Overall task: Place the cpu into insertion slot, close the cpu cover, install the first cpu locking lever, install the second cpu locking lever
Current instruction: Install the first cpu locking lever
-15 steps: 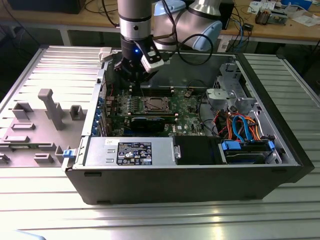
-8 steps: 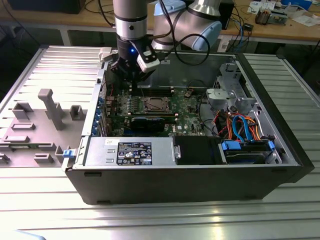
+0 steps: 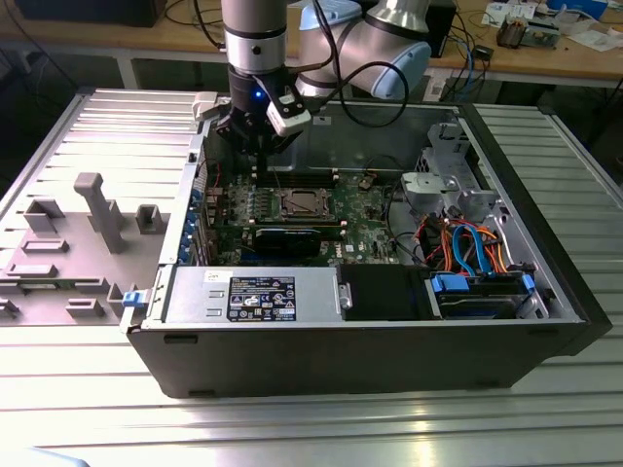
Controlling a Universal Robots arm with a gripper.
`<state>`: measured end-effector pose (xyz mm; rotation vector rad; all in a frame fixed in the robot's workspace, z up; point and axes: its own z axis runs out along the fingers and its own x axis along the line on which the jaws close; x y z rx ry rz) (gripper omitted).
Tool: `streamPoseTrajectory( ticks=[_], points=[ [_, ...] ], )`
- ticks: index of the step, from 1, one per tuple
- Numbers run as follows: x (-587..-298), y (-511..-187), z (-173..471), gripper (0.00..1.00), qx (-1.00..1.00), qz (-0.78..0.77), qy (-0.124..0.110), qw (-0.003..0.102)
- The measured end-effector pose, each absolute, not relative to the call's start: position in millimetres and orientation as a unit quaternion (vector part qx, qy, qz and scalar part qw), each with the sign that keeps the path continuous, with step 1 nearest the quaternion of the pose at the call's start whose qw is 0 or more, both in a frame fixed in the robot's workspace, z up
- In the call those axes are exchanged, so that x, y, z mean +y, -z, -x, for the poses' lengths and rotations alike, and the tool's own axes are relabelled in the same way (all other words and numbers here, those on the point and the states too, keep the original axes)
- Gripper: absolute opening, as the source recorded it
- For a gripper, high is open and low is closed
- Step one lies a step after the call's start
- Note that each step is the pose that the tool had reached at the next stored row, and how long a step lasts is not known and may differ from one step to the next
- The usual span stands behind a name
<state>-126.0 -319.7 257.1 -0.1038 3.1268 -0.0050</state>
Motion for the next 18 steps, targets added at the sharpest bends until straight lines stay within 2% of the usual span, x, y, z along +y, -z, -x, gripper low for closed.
streamPoseTrajectory(
  ticks=[18],
  points=[
    [-312.4, -258.8, 122.7, 0.11, 0.999, 0.033, 0.002, 0.007]
  ],
)
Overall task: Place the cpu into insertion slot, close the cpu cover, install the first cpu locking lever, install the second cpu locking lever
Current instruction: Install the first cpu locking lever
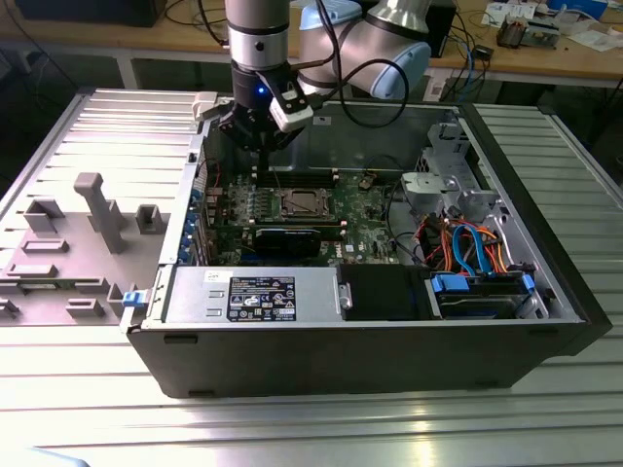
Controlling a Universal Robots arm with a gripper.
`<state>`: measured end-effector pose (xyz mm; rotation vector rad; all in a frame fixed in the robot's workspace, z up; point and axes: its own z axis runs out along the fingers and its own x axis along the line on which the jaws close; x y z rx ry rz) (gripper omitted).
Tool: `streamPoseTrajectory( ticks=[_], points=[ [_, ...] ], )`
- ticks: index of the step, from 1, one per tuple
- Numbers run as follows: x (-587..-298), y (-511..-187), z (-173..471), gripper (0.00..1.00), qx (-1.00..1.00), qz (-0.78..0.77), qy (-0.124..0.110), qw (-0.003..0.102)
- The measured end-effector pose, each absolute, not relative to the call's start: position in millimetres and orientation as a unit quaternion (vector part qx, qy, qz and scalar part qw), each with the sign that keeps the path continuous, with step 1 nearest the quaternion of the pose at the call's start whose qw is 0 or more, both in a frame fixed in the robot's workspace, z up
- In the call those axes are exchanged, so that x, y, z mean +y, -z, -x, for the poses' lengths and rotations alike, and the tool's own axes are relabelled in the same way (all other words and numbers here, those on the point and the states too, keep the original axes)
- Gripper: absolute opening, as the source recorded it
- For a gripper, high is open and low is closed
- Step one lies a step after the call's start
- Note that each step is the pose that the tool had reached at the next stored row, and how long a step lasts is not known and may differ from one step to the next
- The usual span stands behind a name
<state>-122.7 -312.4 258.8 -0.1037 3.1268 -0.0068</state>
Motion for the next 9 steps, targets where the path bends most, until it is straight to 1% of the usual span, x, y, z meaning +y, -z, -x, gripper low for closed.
streamPoseTrajectory(
  ticks=[9],
  points=[
    [-308.5, -258.7, 114.2, 0.11, 0.999, 0.033, 0.002, 0.007]
  ],
)
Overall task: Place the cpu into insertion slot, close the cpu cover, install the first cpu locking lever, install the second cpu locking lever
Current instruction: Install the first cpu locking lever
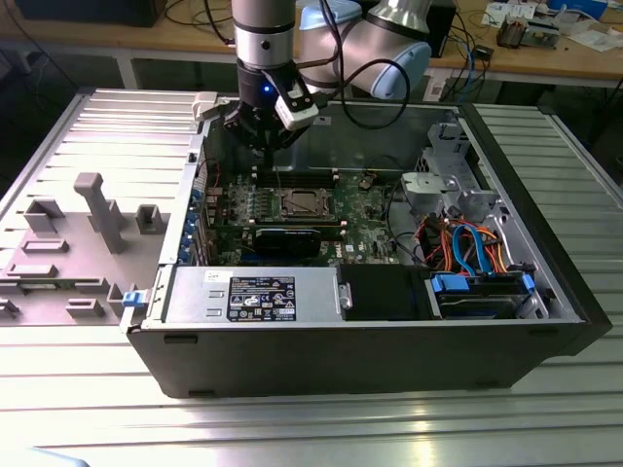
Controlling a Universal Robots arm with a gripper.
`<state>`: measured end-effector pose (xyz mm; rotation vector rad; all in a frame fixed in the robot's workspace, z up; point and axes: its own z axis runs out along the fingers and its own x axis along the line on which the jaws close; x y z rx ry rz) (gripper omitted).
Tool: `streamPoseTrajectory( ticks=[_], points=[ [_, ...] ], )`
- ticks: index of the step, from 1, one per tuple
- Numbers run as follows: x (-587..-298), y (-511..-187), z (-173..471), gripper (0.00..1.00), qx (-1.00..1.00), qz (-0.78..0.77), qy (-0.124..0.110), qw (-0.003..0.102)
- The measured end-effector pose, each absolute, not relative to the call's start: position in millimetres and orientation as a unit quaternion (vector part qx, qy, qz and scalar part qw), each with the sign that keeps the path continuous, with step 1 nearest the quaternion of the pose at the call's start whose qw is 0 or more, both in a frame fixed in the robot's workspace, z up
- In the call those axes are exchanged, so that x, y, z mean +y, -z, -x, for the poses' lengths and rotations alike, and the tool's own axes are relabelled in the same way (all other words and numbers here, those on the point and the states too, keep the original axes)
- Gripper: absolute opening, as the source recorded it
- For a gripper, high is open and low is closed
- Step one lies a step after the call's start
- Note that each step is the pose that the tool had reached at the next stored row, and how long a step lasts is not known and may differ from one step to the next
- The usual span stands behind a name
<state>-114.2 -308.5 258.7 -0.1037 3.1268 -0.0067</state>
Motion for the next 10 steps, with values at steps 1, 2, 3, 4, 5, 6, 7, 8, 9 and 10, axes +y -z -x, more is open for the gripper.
streamPoseTrajectory(
  ticks=[1, 2, 3, 4, 5, 6, 7, 8, 9, 10],
  points=[
    [-308, -259, 113, 0.11, 0.999, 0.033, 0.002, 0.007],
    [-308, -259, 111, 0.11, 0.999, 0.033, 0.002, 0.007],
    [-308, -259, 110, 0.11, 0.999, 0.033, 0.002, 0.007],
    [-308, -259, 109, 0.11, 0.999, 0.033, 0.002, 0.007],
    [-308, -259, 107, 0.11, 0.999, 0.033, 0.002, 0.007],
    [-308, -259, 107, 0.11, 0.999, 0.033, 0.002, 0.007],
    [-308, -259, 106, 0.11, 0.999, 0.033, 0.002, 0.007],
    [-308, -259, 105, 0.11, 0.999, 0.033, 0.002, 0.007],
    [-308, -258, 104, 0.11, 0.999, 0.033, 0.002, 0.007],
    [-308, -258, 103, 0.11, 0.999, 0.033, 0.002, 0.007]
  ],
)
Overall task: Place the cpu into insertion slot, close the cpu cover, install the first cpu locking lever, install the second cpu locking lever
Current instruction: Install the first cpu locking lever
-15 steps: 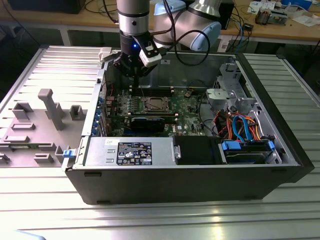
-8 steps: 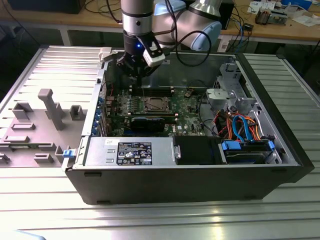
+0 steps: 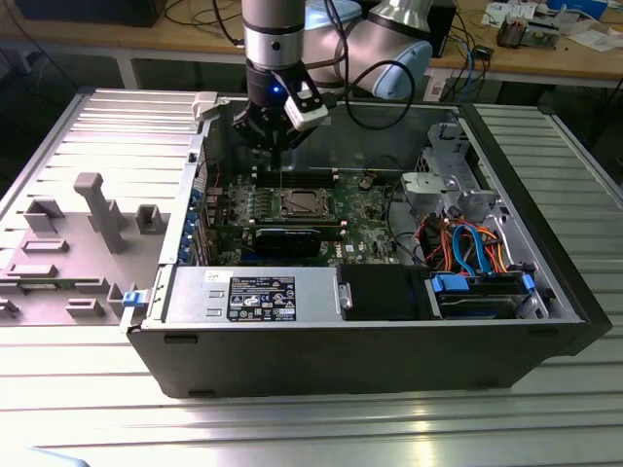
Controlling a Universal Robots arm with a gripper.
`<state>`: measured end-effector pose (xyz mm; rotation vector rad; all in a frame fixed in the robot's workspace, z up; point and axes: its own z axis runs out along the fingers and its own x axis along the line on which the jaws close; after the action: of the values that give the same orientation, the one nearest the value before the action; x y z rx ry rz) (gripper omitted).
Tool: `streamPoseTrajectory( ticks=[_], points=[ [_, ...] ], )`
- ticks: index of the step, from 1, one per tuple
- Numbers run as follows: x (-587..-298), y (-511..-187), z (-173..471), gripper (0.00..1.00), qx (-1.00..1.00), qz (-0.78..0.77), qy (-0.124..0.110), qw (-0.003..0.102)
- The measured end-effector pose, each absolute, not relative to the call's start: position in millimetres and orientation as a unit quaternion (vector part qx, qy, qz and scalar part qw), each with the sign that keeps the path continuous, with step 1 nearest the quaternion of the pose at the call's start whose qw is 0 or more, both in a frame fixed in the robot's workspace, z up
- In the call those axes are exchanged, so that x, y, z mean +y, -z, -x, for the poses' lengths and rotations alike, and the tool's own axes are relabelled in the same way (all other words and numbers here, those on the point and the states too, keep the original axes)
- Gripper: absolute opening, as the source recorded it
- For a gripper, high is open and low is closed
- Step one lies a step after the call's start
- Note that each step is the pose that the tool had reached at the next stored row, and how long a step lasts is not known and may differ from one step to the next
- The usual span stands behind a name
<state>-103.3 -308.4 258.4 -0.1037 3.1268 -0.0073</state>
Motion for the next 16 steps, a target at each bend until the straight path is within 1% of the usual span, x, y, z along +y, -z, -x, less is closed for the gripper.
streamPoseTrajectory(
  ticks=[16],
  points=[
    [-308, -249, 90, 0.11, 0.999, 0.033, 0.003, 0.008]
  ],
)
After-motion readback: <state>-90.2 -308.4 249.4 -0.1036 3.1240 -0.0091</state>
